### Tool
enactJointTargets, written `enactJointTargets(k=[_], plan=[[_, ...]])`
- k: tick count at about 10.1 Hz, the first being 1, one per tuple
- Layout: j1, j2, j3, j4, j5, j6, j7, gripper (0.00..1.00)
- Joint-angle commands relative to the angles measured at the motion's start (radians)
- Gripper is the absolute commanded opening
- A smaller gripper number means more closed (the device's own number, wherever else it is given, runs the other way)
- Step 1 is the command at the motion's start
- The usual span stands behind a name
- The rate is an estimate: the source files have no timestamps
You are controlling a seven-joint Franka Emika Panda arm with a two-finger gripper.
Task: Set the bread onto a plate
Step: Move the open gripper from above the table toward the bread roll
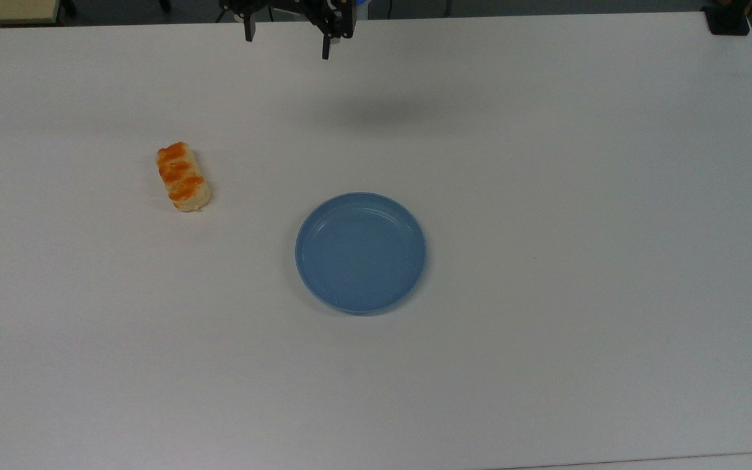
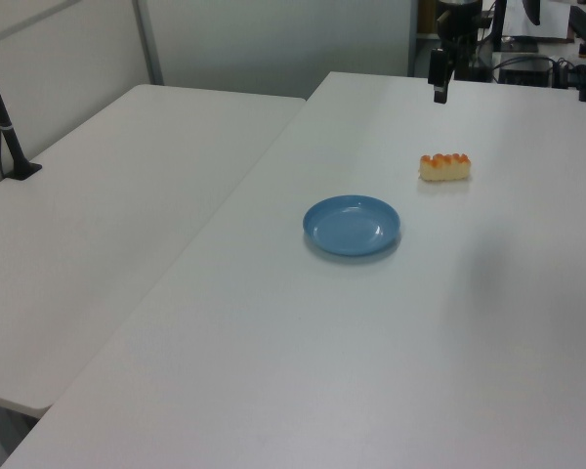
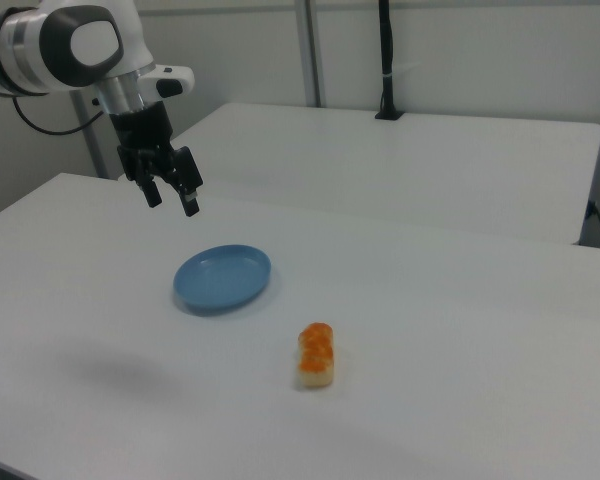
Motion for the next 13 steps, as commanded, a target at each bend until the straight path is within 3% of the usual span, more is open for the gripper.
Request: enactJointTargets(k=[1,7,9,11,13], plan=[[-0.047,0.007,-0.016,0.044,0.103,-0.071,-0.044,1.00],[-0.047,0.010,-0.018,0.057,0.115,-0.073,-0.055,1.00],[-0.046,0.023,-0.018,0.058,0.116,-0.071,-0.120,1.00],[-0.051,0.082,-0.020,0.064,0.113,-0.038,-0.142,1.00],[-0.135,0.172,-0.021,0.072,0.112,0.066,-0.165,1.00]])
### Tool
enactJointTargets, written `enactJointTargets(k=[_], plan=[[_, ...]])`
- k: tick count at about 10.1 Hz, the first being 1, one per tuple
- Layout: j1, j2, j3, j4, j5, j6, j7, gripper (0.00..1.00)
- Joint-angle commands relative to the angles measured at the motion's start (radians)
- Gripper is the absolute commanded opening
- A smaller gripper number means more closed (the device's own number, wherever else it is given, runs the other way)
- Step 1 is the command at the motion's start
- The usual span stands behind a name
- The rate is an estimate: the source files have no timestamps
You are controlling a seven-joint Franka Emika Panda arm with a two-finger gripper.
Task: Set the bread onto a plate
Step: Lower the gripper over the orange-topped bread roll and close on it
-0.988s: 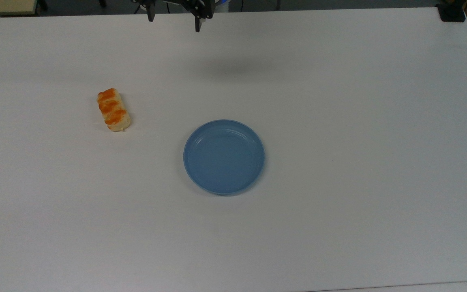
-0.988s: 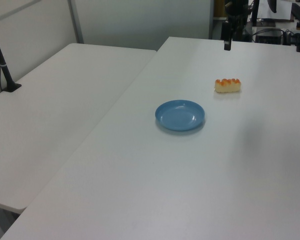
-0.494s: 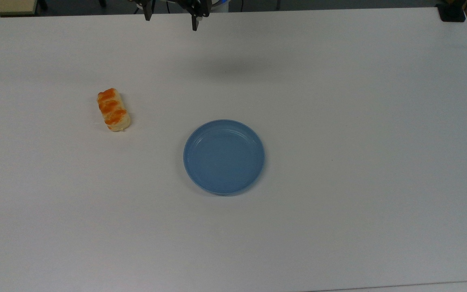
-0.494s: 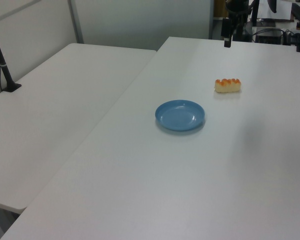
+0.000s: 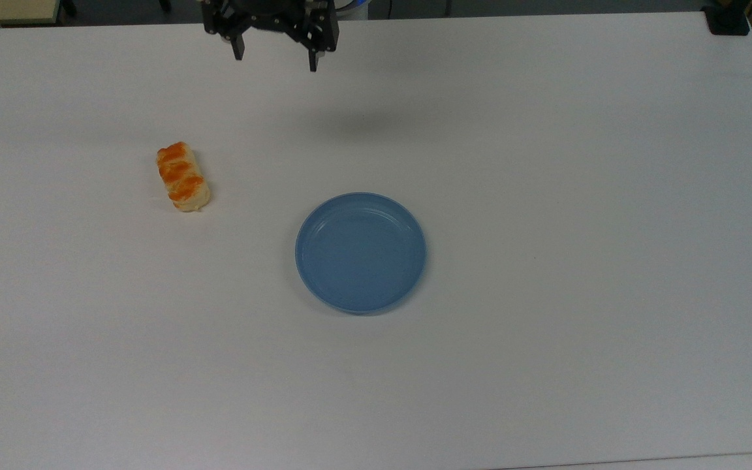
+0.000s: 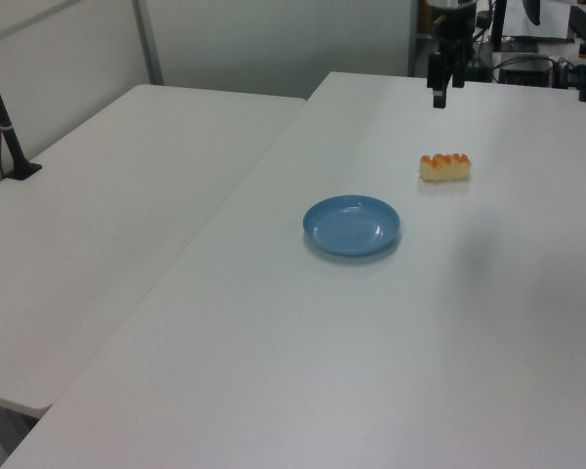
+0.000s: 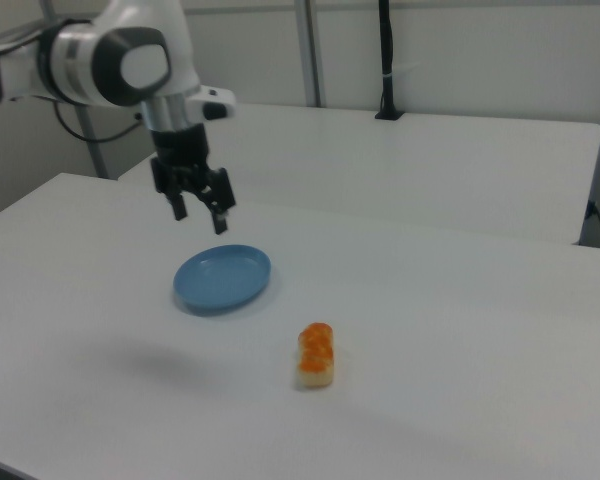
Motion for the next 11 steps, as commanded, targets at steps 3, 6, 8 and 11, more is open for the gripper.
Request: enactJointTargets(k=[3,6,8,11], plan=[[-0.185,0.210,-0.009,0.029,0.007,0.176,-0.260,1.00],[-0.245,0.302,-0.011,0.018,-0.075,0.248,-0.480,1.00],[-0.245,0.361,-0.011,0.014,-0.131,0.287,-0.493,1.00],[-0.232,0.389,-0.004,-0.061,-0.218,0.348,-0.505,1.00]])
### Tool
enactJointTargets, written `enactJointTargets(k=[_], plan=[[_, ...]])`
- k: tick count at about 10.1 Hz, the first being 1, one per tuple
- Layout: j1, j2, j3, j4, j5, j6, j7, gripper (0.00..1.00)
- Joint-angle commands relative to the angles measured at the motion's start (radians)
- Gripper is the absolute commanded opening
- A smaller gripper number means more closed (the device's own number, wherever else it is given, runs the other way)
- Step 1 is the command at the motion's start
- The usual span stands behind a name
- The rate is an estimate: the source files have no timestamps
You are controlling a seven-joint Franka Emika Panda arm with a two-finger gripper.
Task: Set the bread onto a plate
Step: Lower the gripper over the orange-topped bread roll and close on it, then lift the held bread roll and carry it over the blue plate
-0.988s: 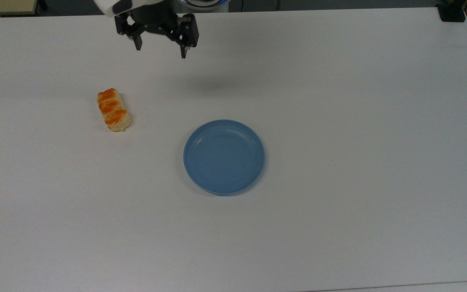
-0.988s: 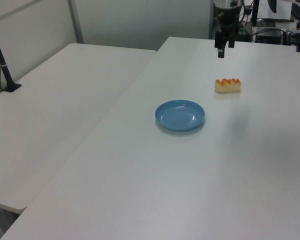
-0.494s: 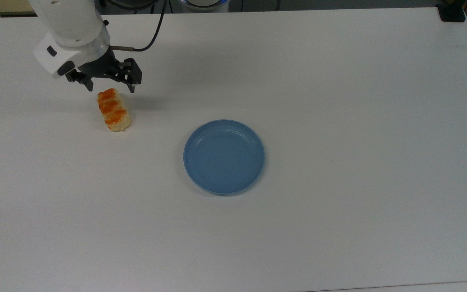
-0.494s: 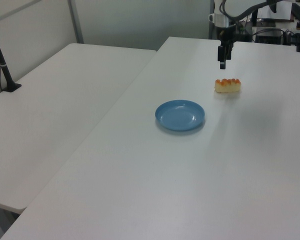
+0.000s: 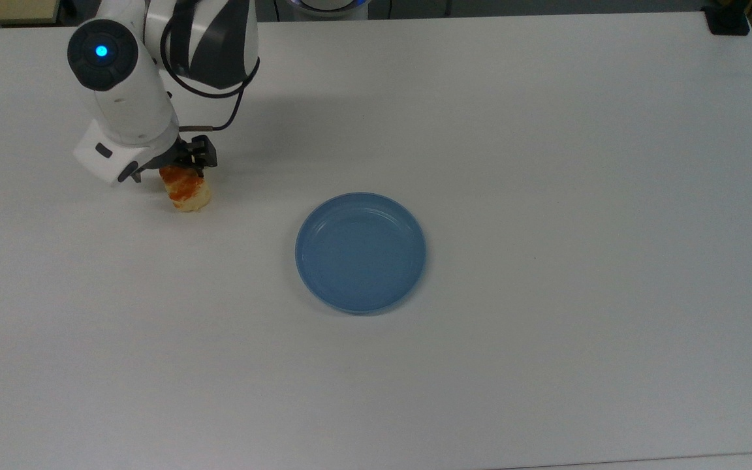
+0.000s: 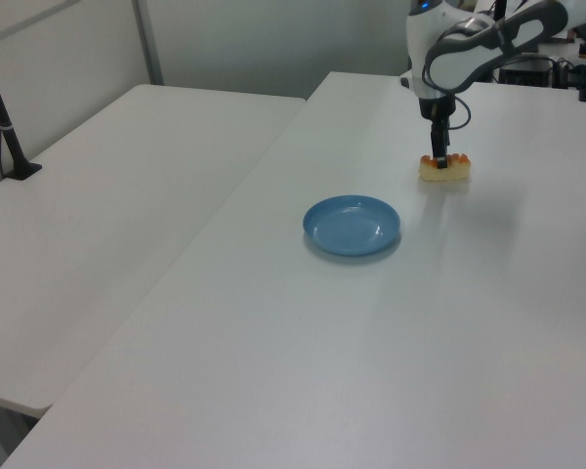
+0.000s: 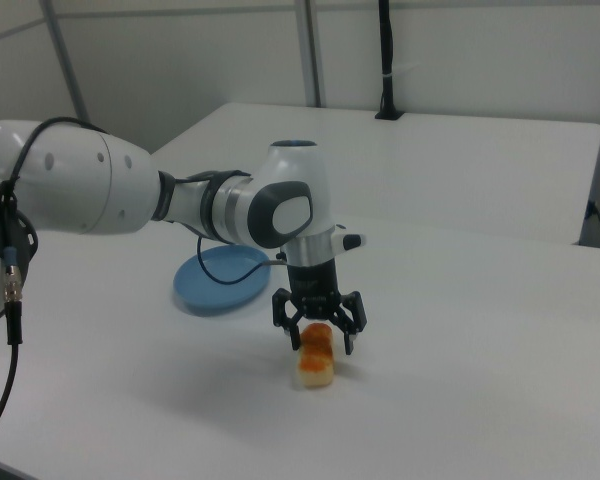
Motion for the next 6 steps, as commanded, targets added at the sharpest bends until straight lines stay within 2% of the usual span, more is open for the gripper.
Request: enactJointTargets(k=[1,2,3,4,6], plan=[[0.026,0.003,0.002,-0.051,-0.048,0.039,-0.031,0.95],[0.027,0.005,0.002,-0.051,-0.048,0.039,-0.025,0.81],[0.029,0.005,0.004,-0.047,-0.048,0.039,-0.019,0.56],[0.028,0.005,0.004,-0.042,-0.039,0.039,-0.019,0.37],[0.026,-0.004,0.005,-0.003,-0.033,0.025,-0.017,0.36]])
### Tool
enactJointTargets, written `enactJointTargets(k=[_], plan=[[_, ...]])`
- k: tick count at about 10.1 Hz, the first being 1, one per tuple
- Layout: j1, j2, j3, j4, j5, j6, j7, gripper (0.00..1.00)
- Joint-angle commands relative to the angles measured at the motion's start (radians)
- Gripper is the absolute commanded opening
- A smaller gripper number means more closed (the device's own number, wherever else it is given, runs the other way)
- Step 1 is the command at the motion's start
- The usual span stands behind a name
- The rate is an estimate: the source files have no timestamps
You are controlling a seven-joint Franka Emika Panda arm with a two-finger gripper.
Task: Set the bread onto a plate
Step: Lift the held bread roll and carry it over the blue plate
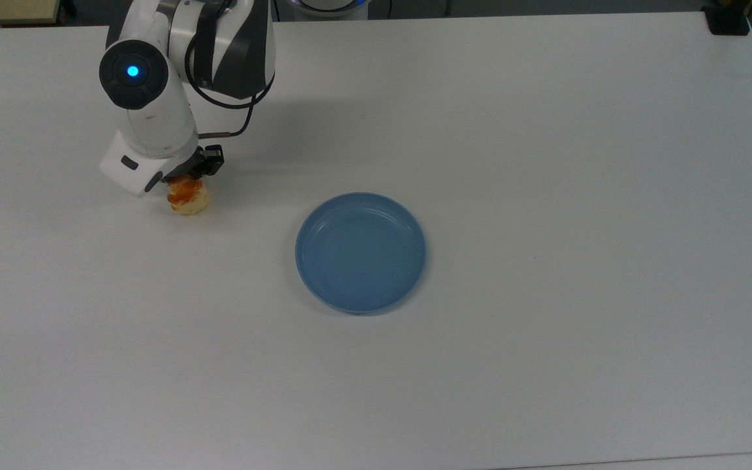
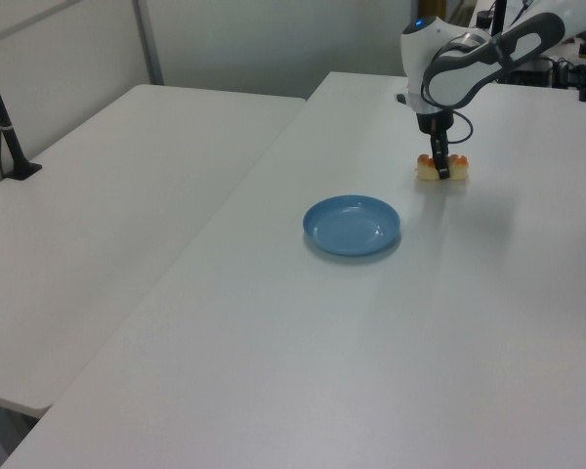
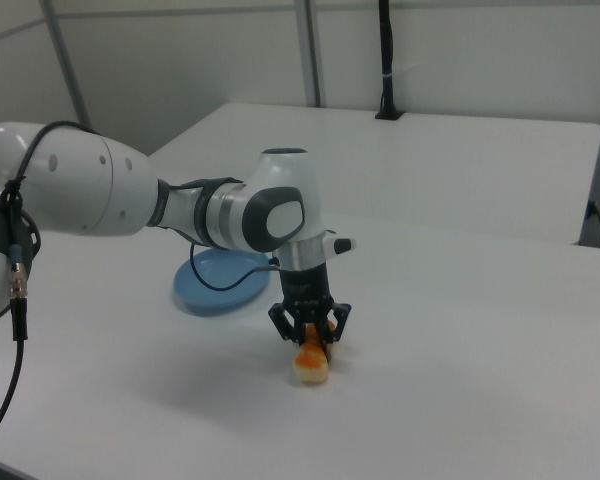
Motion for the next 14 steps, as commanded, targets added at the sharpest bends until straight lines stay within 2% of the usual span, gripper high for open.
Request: enactJointTargets(k=[1,2,5,7,8,9,11,12,14], plan=[[0.009,-0.033,0.002,0.056,0.028,0.008,0.005,0.36],[0.050,-0.030,0.009,0.107,0.078,0.011,0.044,0.36],[0.217,-0.021,0.011,0.161,0.096,0.021,0.295,0.36],[0.327,0.016,0.010,0.202,0.137,0.026,0.442,0.37],[0.373,0.039,0.010,0.207,0.136,0.028,0.506,0.39],[0.409,0.074,0.010,0.228,0.134,0.028,0.541,0.40],[0.420,0.137,0.010,0.279,0.134,0.028,0.606,0.48],[0.420,0.140,0.010,0.279,0.134,0.028,0.605,0.54],[0.420,0.147,0.010,0.277,0.134,0.028,0.637,1.00]])
